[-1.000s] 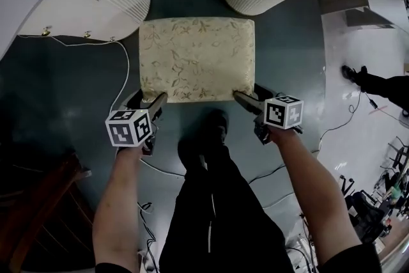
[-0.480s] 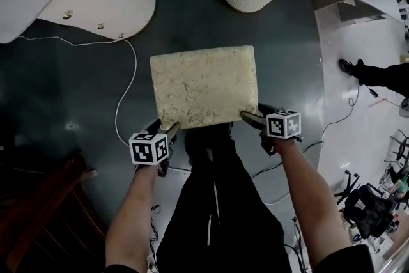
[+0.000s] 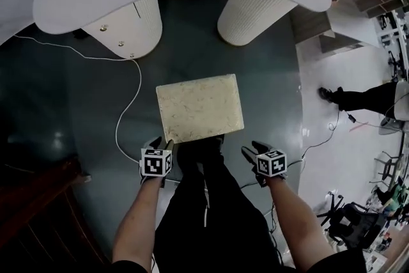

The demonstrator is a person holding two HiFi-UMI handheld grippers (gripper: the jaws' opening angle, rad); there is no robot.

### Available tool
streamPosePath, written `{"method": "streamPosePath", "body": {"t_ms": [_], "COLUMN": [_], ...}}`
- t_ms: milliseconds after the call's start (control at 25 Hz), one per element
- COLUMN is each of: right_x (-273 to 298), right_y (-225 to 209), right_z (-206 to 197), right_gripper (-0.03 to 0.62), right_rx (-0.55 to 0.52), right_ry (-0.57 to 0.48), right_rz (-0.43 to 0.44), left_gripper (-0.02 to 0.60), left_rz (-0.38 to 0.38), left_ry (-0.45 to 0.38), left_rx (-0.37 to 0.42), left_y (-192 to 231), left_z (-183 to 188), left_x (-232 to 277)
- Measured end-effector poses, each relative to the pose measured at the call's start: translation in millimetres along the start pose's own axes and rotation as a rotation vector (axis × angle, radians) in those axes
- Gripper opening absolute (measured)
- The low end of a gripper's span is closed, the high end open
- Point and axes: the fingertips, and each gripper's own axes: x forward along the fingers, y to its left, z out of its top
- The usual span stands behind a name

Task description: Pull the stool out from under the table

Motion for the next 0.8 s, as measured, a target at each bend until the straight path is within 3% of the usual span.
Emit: {"method": "streamPosePath", "body": {"t_ms": [240, 440, 640, 800], "right_x": [-98, -151, -195, -221], "right_y": [33, 59, 100, 131], "right_z": [-1, 47, 95, 130], "right_gripper": [0.183, 0.175, 0.163, 0.138], "right_rx": [-0.055, -0.082, -0.138, -0.227], "right_ry": [-0.024, -0.136, -0.255, -0.324], "right_rz": [-0.041, -0.031, 0.038, 0.130], "left_gripper": [0.116, 0.086, 0.057, 0.010], "left_rz": [-0.042, -0.040, -0.020, 0.034], "left_ry": [-0.199, -0.292, -0.344, -0.373], "left_rx": [0.009, 0.108, 0.084, 0.122], "left_y": [-39, -74, -100, -117], "left_z": [61, 92, 93, 95], "left_x": [-101, -166, -222, -262]}}
